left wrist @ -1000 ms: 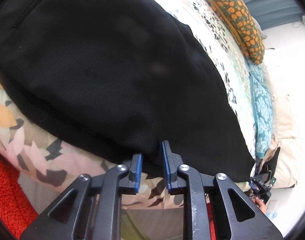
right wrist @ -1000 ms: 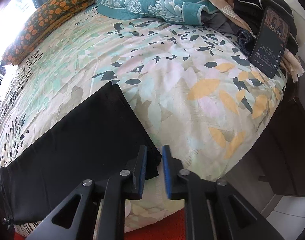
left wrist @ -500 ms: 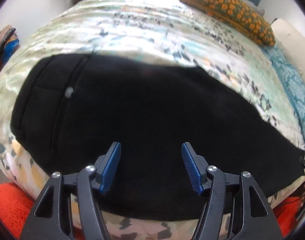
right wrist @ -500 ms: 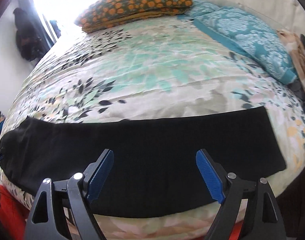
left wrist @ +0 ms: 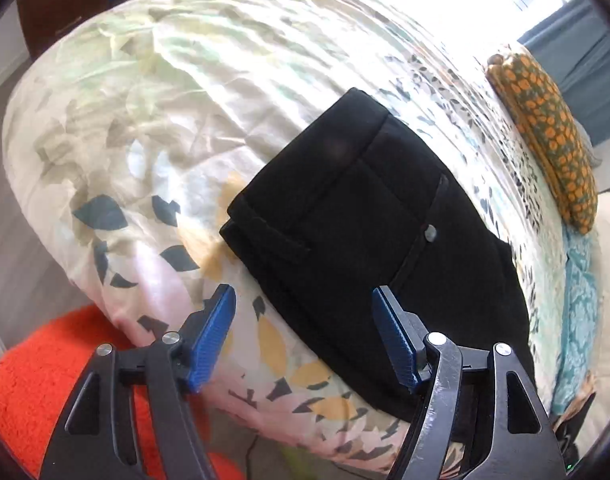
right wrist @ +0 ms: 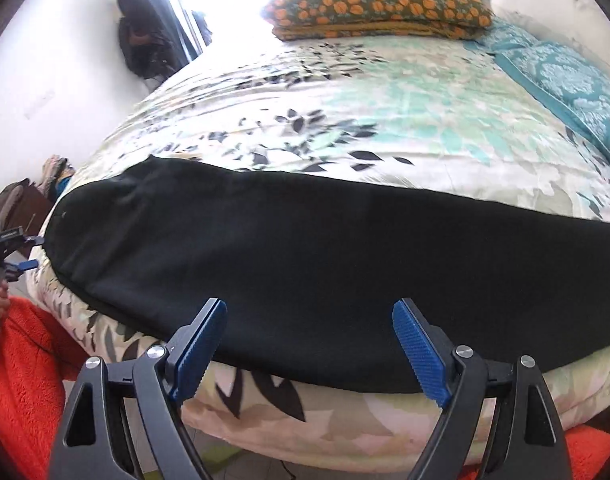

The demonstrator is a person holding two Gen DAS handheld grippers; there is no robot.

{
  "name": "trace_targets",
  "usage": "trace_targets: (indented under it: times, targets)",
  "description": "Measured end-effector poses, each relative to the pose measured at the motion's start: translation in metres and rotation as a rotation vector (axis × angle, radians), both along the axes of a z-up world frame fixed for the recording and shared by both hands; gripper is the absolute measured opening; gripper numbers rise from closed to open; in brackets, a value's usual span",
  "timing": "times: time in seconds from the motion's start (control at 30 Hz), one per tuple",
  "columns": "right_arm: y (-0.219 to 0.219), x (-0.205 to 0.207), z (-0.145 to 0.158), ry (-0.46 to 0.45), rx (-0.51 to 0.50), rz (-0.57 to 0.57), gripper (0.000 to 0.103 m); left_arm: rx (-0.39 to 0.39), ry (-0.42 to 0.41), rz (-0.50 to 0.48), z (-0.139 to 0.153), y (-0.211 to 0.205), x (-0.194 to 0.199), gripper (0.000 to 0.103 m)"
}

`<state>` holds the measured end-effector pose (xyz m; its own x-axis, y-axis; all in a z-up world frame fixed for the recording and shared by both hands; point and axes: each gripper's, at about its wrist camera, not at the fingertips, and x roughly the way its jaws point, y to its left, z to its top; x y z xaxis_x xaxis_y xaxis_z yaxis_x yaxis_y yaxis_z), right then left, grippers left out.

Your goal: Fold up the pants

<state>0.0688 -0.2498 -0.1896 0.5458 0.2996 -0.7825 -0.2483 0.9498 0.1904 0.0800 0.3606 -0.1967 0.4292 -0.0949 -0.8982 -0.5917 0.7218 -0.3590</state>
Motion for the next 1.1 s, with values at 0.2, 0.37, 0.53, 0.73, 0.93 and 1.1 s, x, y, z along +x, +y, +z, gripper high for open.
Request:
trace_targets:
  times: [0.2,0.37,0.53,0.73,0.93,1.1]
  targets:
    - [0.058,-0.007,-0.016,0.0,-0.077,0.22,0.084,0.013,-0.039,0.076,-0.012,0.001,0.018,0.049]
    - [0.053,-0.012,-0.018,-0.003,-0.111,0.205,0.084,-0.016,-0.111,0.097,-0.002,0.007,0.0,0.022]
    - [0.038,-0.007,-0.017,0.001,-0.091,0.149,0.084,0.093,-0.061,0.016,0.007,-0.003,-0.003,0.019]
    - [0.046,0.002,-0.036,0.078,-0.152,0.156,0.084,0.112,0.042,0.055,-0.005,0.001,-0.002,0.044]
    - [0.047,-0.012,-0.028,0.031,-0.151,0.178,0.084,0.291,-0.062,0.08,0.05,-0.031,-0.025,0.057]
    - [0.044,0.014,-0.009,-0.029,-0.066,0.093,0.084,0.306,-0.179,-0.215,0.066,-0.119,0.014,0.065]
